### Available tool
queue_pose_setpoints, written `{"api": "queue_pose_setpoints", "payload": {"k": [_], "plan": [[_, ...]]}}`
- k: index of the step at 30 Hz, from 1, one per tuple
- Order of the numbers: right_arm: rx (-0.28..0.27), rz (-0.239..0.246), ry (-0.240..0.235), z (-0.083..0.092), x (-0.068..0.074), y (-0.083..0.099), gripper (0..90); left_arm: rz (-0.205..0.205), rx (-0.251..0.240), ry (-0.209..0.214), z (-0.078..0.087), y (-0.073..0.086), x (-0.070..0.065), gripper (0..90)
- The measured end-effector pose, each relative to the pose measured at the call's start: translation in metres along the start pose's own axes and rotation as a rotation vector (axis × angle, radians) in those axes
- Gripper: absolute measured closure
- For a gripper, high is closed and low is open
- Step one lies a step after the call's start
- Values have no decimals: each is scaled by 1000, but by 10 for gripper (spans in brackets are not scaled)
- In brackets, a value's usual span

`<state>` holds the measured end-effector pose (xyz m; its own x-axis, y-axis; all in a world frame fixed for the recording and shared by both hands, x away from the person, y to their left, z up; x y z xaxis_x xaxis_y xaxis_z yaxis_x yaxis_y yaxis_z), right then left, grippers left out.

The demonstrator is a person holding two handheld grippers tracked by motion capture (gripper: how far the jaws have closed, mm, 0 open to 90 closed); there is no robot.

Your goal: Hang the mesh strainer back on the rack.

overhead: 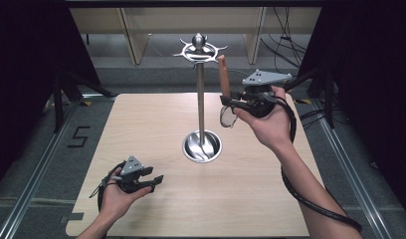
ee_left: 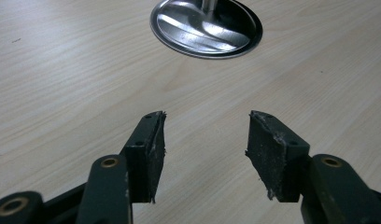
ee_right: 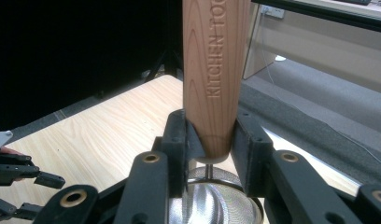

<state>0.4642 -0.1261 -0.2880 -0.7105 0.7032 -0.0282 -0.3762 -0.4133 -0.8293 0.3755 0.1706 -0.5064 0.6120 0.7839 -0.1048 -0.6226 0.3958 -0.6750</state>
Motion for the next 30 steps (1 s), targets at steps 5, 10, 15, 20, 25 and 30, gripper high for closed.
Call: {"api": "queue_pose_setpoints", "payload": {"k": [5,10,15,20,25,30], "plan": [[-4,10,8,-3,0,-2,693,0,-2,-1,0,0,0,457],[-5,-6,13,-5,1,-4,692,2,-10,-5,0,0,0,457],[-8,-8,10,-8,2,-5,692,-2,-7,-8,0,0,0,457],[11,-21,-1,-10,2,-4,692,-2,-7,-8,0,0,0,457],[14,-8,0,-14,1,-3,692,1,-11,-3,0,0,0,457],[14,-30,-16,-17,3,-3,691,0,-4,1,1,0,0,457]]}}
Point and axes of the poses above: each handheld gripper's, and its own axes: z roughly backward along the jaws, y roughly out of its underside, x roughly to its left, the point moved 5 cm from there along -z, roughly forward along the jaws, and after that the axes turned 10 degrees about x, right-handed, at the moved point
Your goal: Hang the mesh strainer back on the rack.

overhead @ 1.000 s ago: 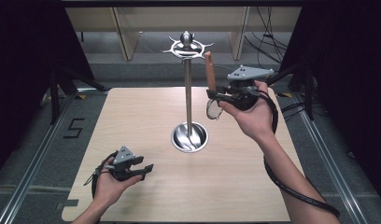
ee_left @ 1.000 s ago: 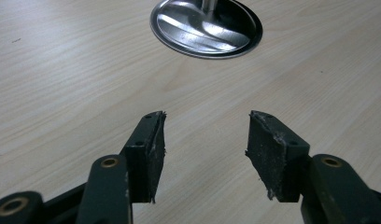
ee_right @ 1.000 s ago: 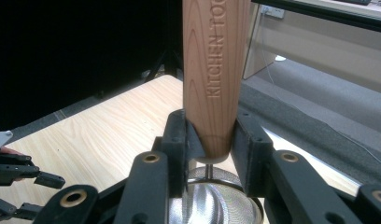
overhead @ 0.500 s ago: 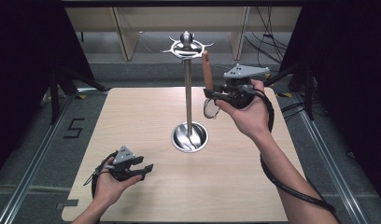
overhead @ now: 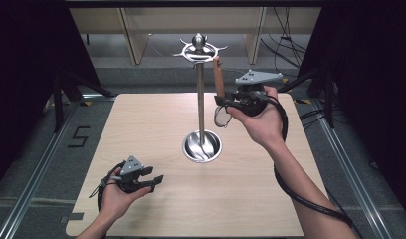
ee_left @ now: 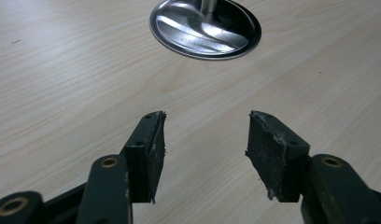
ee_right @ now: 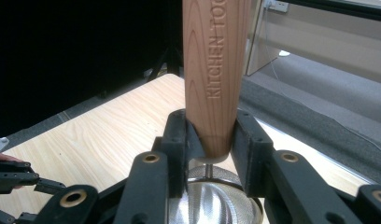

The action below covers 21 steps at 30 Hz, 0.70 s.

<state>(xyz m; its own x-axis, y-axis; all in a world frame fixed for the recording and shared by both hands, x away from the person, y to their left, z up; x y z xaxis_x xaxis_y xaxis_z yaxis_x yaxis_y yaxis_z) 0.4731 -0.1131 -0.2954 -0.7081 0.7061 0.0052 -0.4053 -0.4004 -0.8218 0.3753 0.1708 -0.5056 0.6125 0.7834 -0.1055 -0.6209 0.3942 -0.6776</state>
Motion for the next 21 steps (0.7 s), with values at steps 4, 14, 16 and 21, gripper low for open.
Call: {"api": "queue_pose_setpoints", "payload": {"k": [4,14,16,21], "plan": [[-4,6,8,-2,-1,1,680,0,-2,1,0,0,0,457],[16,11,9,7,1,13,542,13,-13,5,0,-1,-1,457],[20,35,40,10,-3,20,526,12,-11,5,-1,0,-1,457],[77,6,35,16,-7,40,496,-2,2,0,-1,0,0,457]]}}
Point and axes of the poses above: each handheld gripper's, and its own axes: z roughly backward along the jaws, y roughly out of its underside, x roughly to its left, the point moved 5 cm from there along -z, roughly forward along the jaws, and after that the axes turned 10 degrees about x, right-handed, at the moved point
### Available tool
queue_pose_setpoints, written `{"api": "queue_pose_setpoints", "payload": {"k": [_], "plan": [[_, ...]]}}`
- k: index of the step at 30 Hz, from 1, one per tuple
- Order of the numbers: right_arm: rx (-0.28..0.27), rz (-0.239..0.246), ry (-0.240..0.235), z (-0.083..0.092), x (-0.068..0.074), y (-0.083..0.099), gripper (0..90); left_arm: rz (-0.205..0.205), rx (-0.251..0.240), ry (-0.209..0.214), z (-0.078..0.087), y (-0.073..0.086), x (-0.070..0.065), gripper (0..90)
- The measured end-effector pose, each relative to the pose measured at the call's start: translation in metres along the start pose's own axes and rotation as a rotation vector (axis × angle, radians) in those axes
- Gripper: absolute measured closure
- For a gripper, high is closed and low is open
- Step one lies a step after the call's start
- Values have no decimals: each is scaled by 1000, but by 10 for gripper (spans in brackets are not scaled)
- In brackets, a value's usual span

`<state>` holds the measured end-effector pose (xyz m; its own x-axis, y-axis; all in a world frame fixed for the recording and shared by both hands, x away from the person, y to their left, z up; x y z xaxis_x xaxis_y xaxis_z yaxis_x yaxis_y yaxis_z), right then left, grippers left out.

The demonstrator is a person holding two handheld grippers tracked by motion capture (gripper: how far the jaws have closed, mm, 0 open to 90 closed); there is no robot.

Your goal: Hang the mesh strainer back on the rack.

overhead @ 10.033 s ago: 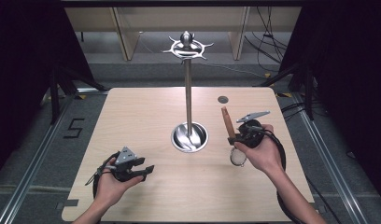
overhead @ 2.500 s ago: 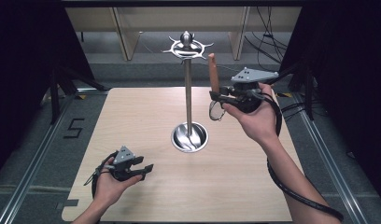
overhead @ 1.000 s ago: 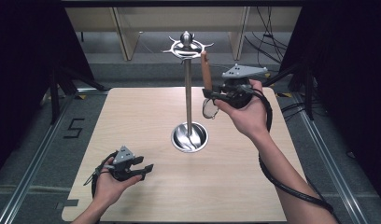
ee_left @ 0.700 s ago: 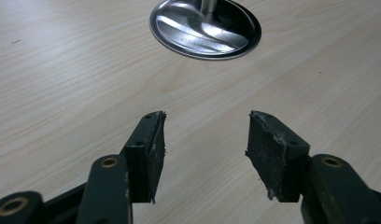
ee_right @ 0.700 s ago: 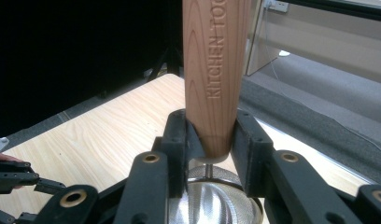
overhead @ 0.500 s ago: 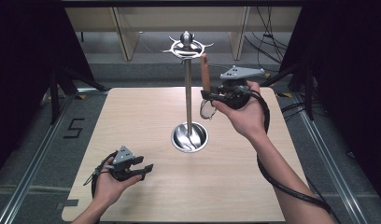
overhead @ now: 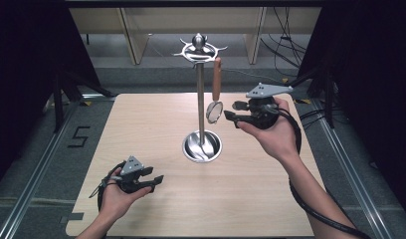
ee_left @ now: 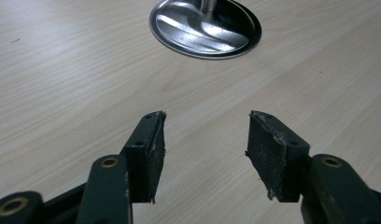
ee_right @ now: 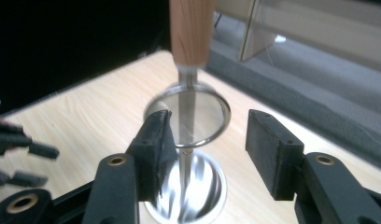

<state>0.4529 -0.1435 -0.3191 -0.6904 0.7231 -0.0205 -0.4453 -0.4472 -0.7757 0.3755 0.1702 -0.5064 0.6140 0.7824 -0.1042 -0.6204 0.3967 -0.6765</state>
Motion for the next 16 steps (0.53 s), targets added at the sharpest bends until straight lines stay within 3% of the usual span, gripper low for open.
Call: {"api": "queue_pose_setpoints", "payload": {"k": [4,5,6,7,8,9,10,11,13,14,15,16], "plan": [[42,-24,-2,-3,-4,33,473,2,5,-3,0,1,0,457],[57,-10,-3,-4,-6,42,467,14,-5,5,-1,0,-1,457],[57,-10,-3,-4,-6,42,467,14,-5,5,-1,0,-1,457],[62,-14,-3,-7,-7,51,463,13,-4,5,-1,0,-1,457],[103,-41,-5,-12,-5,73,459,13,-4,5,-1,0,-1,457],[103,-41,-5,-12,-5,73,459,14,-4,6,-1,1,-1,457],[115,-43,0,-14,-5,85,461,16,-3,5,-1,1,-1,457],[124,-31,0,-18,-3,100,461,16,-3,3,-2,1,-1,457],[129,-2,-8,-24,-3,114,459,8,9,-1,-2,1,0,457],[154,-40,-20,-27,1,125,457,7,2,-5,-3,1,0,456],[174,-27,-18,-32,0,135,452,5,12,-1,-2,1,0,456],[204,-56,-33,-32,4,140,451,5,12,1,-2,0,0,456]]}}
Point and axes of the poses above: each handheld gripper's, and its own axes: z roughly backward along the jaws, y roughly out of its underside, x roughly to its left, the point moved 5 cm from there along -z, roughly forward along the jaws, and after that the axes turned 10 degrees about x, right-handed, at the moved point
